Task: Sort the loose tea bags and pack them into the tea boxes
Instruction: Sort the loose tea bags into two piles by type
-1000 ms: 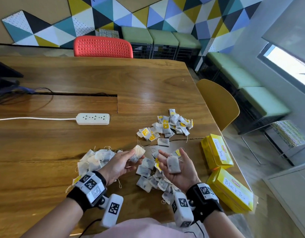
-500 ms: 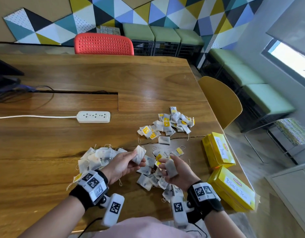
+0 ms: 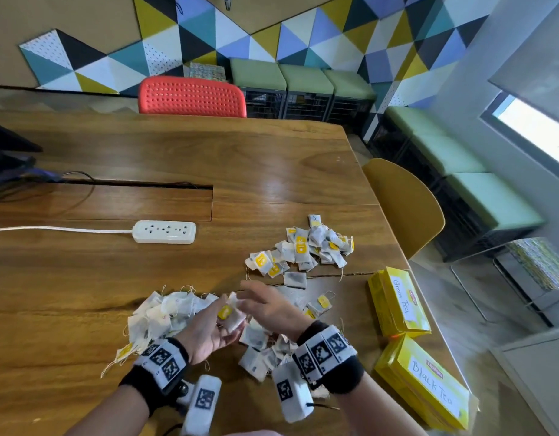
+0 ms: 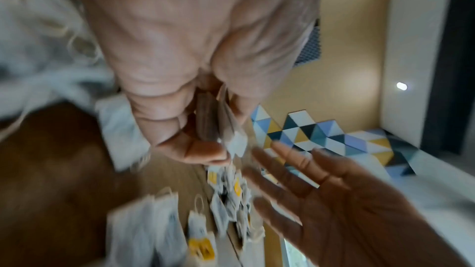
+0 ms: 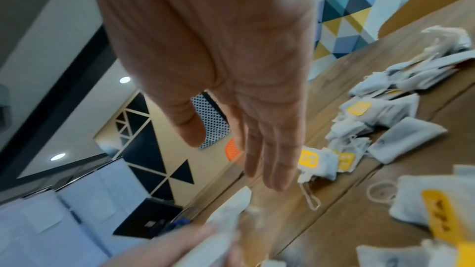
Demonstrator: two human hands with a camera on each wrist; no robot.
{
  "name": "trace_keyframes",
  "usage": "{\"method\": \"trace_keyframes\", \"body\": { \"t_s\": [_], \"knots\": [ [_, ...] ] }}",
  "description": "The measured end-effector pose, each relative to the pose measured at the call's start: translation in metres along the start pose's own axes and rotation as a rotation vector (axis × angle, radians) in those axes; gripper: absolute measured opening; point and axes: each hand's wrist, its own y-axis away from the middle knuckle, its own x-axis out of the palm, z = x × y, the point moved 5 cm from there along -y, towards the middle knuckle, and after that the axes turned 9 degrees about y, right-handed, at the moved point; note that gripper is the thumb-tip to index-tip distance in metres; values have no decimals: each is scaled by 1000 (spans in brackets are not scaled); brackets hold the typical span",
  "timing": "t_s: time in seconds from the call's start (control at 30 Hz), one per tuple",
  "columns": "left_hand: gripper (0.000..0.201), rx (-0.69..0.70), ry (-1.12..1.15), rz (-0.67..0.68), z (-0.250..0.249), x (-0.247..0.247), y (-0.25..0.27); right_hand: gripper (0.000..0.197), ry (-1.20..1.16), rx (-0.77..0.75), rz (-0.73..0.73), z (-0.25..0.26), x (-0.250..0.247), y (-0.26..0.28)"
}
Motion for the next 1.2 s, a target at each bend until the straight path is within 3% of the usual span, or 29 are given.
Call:
{"method": "trace_keyframes", "body": {
  "t_s": [0.07, 0.17, 0.23, 0.3, 0.43, 0.6, 0.73, 0.83, 1.0, 1.07, 1.2],
  "knots": [
    [27, 94, -149, -62, -12, -12, 2, 38, -76, -15, -122, -8, -23, -8],
    [21, 472, -743, -172, -39, -41, 6, 12, -173, 98, -227, -37, -62, -25],
    [25, 689, -1066, -321, -52, -63, 11, 6, -59, 145, -303, -60, -91, -43],
    [32, 762, -1248, -442, -56, -81, 11, 12, 95, 189, -358, -78, -120, -61],
    [41, 659, -1488, -551, -49, -96, 6, 47, 389, 335, -412, -95, -167, -96],
    [49, 625, -1506, -626, -55, -90, 5, 76, 606, 471, -401, -102, -184, -137],
    [43, 630, -1478, -603, -59, -89, 0, 72, 671, 521, -260, -105, -176, -165],
    [42, 598, -1467, -615, -60, -94, -3, 60, 818, 533, -309, -107, -174, -170],
    [36, 559, -1504, -675, -62, -96, -1, 43, 736, 379, -359, -106, -189, -172],
    [34, 537, -1526, -701, -66, -92, 4, 39, 591, 375, -424, -107, -205, -166],
    [34, 512, -1541, -776, -78, -86, 15, 56, 201, 476, -568, -121, -233, -137]
  ]
}}
